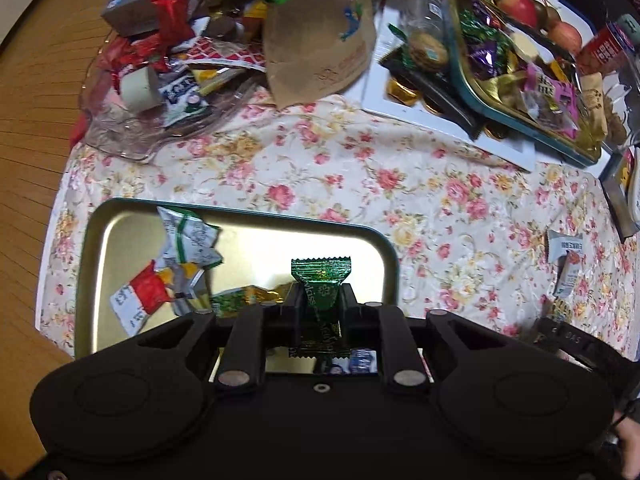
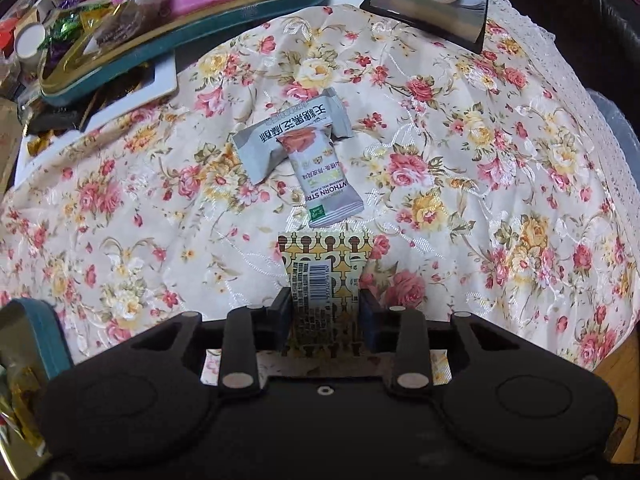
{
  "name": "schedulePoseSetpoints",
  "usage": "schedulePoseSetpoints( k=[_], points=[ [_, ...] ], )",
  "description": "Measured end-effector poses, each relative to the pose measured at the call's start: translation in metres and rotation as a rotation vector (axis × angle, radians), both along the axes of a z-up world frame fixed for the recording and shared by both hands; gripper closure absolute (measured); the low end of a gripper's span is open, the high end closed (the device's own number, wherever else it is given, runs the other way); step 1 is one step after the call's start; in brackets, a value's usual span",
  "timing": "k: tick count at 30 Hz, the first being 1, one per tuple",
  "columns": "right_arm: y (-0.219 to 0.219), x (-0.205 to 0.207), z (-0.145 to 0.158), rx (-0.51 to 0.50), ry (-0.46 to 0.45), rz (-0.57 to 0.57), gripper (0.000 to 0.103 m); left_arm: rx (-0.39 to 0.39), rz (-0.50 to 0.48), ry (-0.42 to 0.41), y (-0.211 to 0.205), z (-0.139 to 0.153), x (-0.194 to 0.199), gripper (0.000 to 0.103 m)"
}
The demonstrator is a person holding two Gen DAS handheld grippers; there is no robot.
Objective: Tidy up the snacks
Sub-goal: 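Carry the green candy and patterned packet over the gold tray and release both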
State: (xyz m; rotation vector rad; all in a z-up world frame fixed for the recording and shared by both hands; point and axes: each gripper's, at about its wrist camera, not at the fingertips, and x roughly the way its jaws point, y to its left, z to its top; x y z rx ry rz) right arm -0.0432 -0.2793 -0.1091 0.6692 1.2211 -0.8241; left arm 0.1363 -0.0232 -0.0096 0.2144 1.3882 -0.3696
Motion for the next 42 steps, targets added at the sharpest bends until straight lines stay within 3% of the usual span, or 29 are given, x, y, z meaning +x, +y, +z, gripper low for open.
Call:
schedulePoseSetpoints(
  k=[10, 15, 22, 27, 31, 36, 42],
  points=[
    [0.017, 0.009, 0.046, 0.117, -0.191, -0.012, 0.067, 0.039, 0.082, -0.057, 0.055, 0.001, 0.02, 0.079],
    [0.048, 0.03, 0.071, 0.197, -0.314, 0.075, 0.067, 0.026, 0.142, -0.063, 0.078, 0.005, 0.027, 0.079],
    [0.094, 0.053, 0.095, 0.25, -0.411, 0.215, 0.066, -0.031, 0.173, -0.081, 0.097, 0.019, 0.024, 0.079],
    [0.117, 0.063, 0.099, 0.268, -0.432, 0.278, 0.066, -0.029, 0.117, -0.076, 0.096, 0.014, 0.012, 0.078],
    [0.128, 0.071, 0.095, 0.26, -0.42, 0.307, 0.066, -0.015, 0.098, -0.019, 0.097, -0.004, 0.006, 0.078],
    [0.136, 0.078, 0.089, 0.267, -0.4, 0.327, 0.066, 0.054, 0.077, 0.017, 0.1, -0.027, 0.003, 0.077],
    [0.146, 0.085, 0.087, 0.274, -0.401, 0.349, 0.066, 0.088, 0.079, 0.031, 0.105, -0.034, 0.005, 0.073]
  ],
)
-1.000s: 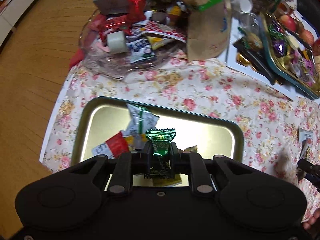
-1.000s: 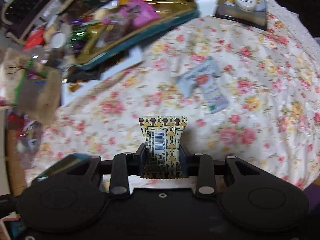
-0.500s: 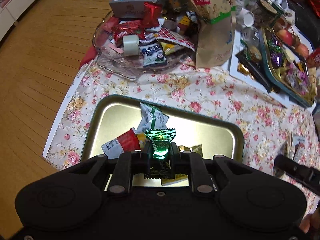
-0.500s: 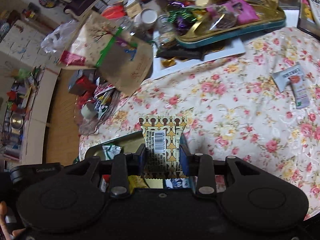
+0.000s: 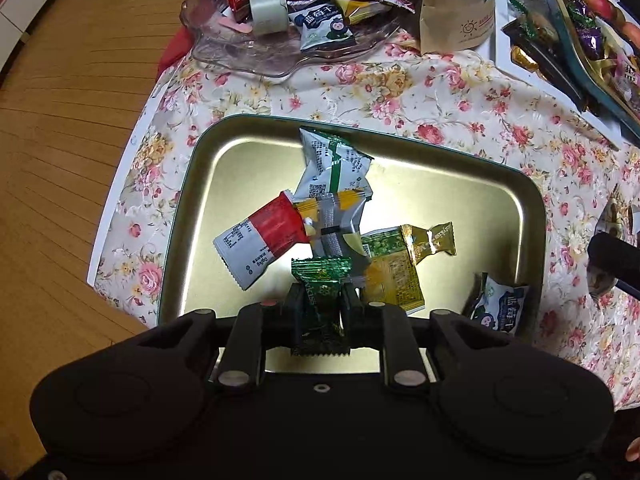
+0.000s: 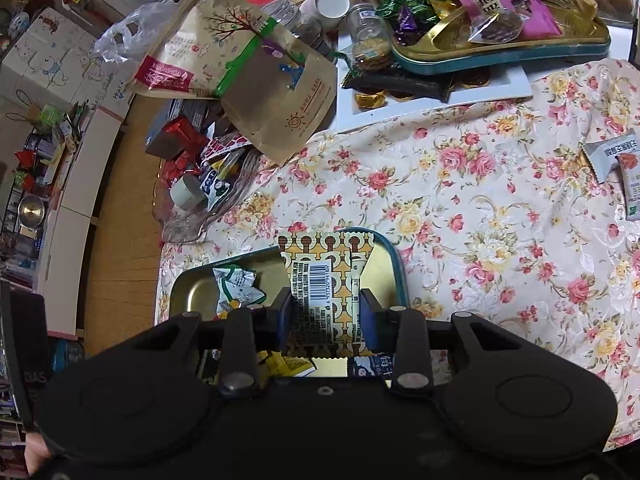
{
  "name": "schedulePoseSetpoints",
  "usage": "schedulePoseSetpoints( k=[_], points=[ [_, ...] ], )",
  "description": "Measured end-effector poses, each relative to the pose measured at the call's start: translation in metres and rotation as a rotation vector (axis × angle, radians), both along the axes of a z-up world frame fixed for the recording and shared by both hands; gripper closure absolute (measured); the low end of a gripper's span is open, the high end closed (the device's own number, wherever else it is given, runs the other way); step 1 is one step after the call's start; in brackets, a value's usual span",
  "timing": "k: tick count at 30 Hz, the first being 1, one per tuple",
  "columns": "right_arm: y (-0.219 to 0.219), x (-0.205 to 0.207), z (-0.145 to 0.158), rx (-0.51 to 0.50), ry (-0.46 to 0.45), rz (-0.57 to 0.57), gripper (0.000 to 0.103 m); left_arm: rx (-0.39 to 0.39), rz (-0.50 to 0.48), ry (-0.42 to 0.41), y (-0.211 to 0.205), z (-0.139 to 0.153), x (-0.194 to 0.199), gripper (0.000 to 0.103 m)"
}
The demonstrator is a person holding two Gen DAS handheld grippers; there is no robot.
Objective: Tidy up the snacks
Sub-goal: 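Carry the green candy and patterned packet over the gold tray and release both, then withdraw both open tools from the tray toward the white and grey packets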
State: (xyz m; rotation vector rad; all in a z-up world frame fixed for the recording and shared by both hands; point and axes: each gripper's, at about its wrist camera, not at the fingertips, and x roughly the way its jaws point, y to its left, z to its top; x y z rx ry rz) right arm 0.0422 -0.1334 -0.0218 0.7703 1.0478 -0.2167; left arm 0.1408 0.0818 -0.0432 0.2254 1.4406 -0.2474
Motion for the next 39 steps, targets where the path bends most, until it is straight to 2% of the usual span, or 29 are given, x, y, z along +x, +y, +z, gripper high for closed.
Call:
schedulePoseSetpoints(
  k=[15, 17, 19, 23, 34, 39],
  points=[
    [0.008, 0.004, -0.002, -0.02, -0.01, 0.026, 0.064, -0.037, -0.001, 0.076, -0.008, -0.005, -0.002, 0.072],
    [0.007, 0.003, -0.001, -0.014, -0.023, 0.018, 0.062, -0.033, -0.005, 0.073, -0.01, -0.005, -0.003, 0.072],
    [0.007, 0.003, 0.001, -0.005, -0.033, 0.01, 0.054, -0.034, -0.008, 0.075, -0.011, -0.005, -0.004, 0.072],
    [0.007, 0.004, 0.001, -0.004, -0.028, 0.005, 0.054, -0.041, -0.02, 0.082, -0.016, -0.005, -0.006, 0.072],
    [0.0, 0.004, -0.014, -0.05, 0.093, -0.036, 0.054, -0.055, -0.06, 0.09, -0.031, -0.002, -0.015, 0.072],
    [-0.004, 0.003, -0.024, -0.079, 0.18, -0.053, 0.053, -0.059, -0.075, 0.098, -0.041, -0.001, -0.019, 0.072]
  ],
)
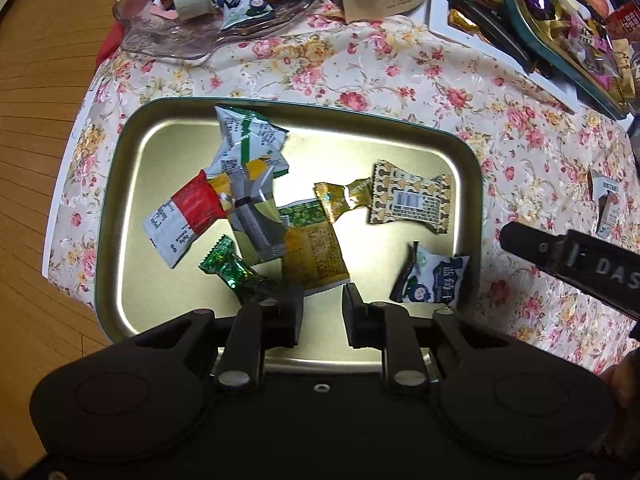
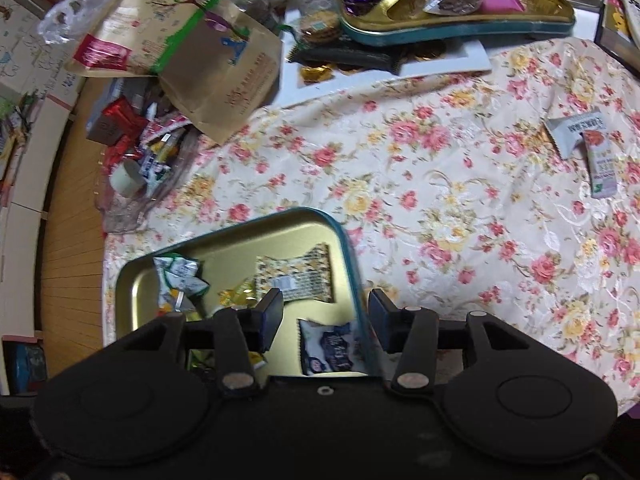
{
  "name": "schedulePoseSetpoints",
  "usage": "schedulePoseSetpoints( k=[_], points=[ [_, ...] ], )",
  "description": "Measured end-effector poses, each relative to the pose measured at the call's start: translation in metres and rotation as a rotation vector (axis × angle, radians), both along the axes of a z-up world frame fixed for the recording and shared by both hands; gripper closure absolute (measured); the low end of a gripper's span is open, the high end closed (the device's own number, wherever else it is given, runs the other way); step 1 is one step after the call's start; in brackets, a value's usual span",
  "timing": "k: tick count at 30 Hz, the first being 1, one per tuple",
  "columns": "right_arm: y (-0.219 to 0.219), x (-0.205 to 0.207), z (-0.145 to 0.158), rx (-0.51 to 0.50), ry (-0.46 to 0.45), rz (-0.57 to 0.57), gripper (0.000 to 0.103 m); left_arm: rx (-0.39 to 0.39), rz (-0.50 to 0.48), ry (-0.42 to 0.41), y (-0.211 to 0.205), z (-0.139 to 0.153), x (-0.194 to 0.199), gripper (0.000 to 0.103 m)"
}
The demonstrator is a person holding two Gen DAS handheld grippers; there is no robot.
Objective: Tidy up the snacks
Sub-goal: 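Withdraw both open tools from the tray toward the white and grey packets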
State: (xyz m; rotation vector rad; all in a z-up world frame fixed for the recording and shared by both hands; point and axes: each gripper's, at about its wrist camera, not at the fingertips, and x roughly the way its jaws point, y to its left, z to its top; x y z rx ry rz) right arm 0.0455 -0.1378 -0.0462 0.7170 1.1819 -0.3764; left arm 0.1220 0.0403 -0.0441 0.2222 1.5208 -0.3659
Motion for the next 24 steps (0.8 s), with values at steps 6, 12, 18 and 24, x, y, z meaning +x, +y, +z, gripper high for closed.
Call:
schedulePoseSetpoints(
  k=[6, 12, 18, 24],
  points=[
    [-0.015, -0.009, -0.015, 0.024, 0.081, -0.046, 0.053, -0.001, -0.044, 0.016, -0.02, 0.0, -0.009, 0.072],
    [-0.029, -0.022, -0.021, 0.025, 0.112, -0.071, 0.052, -0.004, -0.097, 0.021, -0.044, 0.002, -0.022, 0.072],
    [-0.046, -0.039, -0.025, 0.02, 0.136, -0.09, 0.052, 0.001, -0.145, 0.008, -0.069, 0.006, -0.035, 0.072],
    [-0.061, -0.058, -0.027, 0.021, 0.145, -0.117, 0.052, 0.02, -0.195, -0.026, -0.094, 0.01, -0.046, 0.072]
  ],
)
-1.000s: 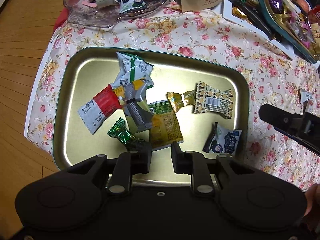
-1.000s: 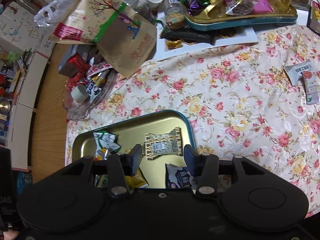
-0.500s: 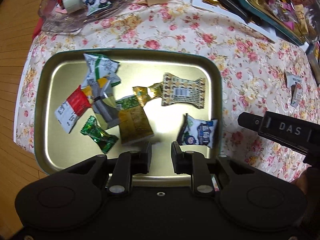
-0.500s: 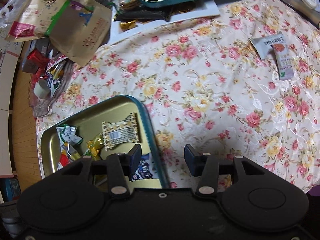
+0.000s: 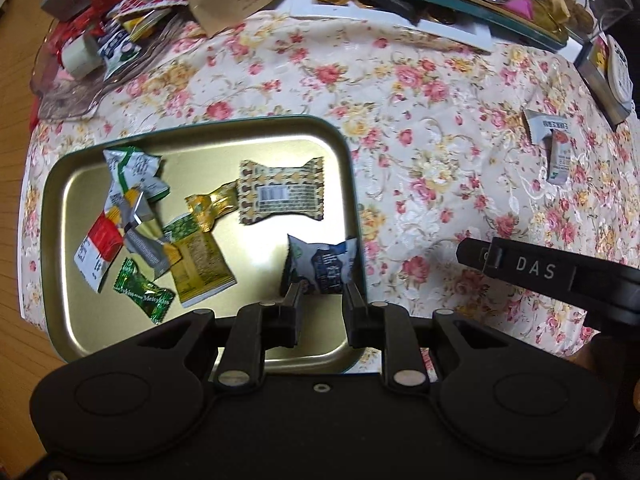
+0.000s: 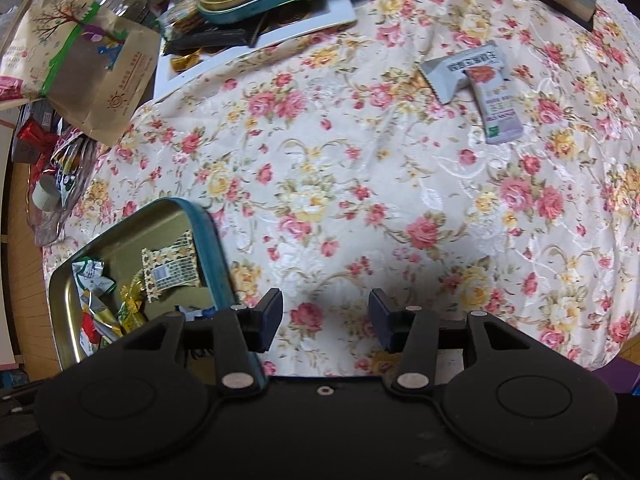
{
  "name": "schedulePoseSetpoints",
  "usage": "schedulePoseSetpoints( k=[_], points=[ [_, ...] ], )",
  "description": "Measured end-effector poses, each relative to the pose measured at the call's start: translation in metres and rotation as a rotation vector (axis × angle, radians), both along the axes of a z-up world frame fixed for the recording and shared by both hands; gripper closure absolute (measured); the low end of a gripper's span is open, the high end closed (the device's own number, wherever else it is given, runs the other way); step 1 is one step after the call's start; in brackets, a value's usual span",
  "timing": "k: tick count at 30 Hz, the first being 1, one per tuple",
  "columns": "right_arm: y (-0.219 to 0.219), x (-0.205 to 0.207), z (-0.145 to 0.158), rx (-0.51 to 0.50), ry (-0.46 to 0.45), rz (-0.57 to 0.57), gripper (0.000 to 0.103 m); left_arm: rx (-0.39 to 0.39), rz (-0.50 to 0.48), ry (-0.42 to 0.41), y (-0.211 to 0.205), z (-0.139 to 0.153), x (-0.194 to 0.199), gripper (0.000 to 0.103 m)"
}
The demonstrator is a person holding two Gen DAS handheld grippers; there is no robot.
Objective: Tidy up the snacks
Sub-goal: 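Withdraw both open tools from the tray toward the white and grey packets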
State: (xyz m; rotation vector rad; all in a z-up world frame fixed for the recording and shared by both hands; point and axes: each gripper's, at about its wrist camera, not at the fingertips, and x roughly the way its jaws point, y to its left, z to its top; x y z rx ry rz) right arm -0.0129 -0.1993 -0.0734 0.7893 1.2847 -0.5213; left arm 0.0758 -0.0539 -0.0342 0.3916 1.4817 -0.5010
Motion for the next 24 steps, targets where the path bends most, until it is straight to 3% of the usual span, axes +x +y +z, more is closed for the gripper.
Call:
schedulePoseSetpoints(
  k=[24],
  points=[
    [-0.062, -0.057, -0.001, 0.021, 0.006, -0.182, 0.052, 0.025, -0.099, -0.054, -0.087, 0.006, -0.028, 0.072]
  ],
)
